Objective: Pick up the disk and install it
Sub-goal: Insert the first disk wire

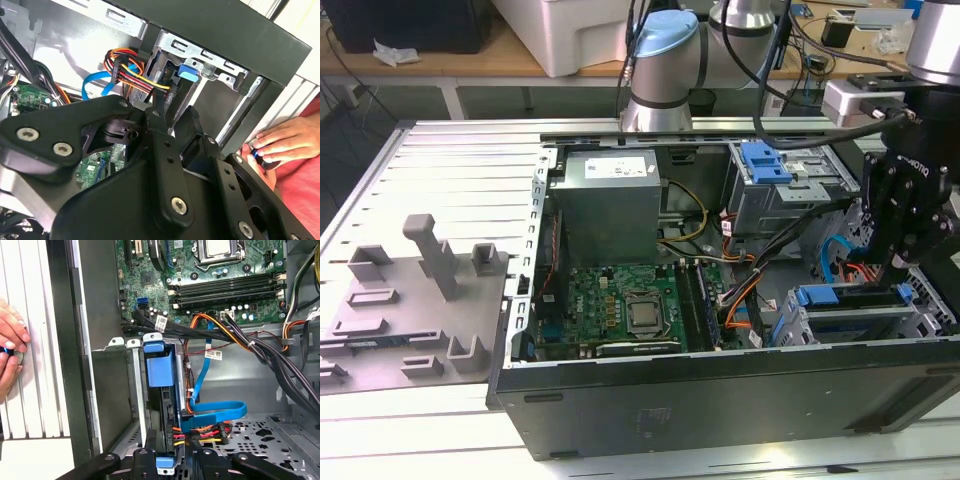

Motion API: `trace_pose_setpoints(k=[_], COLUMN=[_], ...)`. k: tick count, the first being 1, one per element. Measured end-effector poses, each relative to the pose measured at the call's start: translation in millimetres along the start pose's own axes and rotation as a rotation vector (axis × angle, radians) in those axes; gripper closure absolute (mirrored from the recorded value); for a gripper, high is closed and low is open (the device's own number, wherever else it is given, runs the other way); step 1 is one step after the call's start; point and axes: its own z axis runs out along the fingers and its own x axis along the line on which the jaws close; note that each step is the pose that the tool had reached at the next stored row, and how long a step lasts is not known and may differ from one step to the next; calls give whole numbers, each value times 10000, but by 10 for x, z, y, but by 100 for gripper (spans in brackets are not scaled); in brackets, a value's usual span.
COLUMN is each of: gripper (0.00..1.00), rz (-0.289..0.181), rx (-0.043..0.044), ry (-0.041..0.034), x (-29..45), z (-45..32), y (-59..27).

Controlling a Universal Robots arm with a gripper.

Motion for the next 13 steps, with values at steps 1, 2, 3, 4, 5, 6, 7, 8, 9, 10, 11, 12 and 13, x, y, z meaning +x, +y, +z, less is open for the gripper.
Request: trace_pose_setpoints(k=[1,2,3,4,5,6,7,8,9,10,11,12,13], gripper=[64,64,64,64,64,64,64,64,64,64,64,64,64], rz=[-1,-1,-1,-2,-3,-3,-4,-4,-5,-5,-6,-7,-7], rx=[1,1,2,4,4,5,5,7,8,9,10,11,11], ry=[9,17,24,35,48,62,71,80,93,107,119,127,135], x=[-4,-10,-17,-33,-58,-84,-98,-112,-126,-142,-158,-169,-178], z=[-10,-17,-23,-31,-39,-47,-53,-59,-64,-70,-78,-84,-89], y=[0,0,0,1,3,5,6,7,7,9,9,10,10])
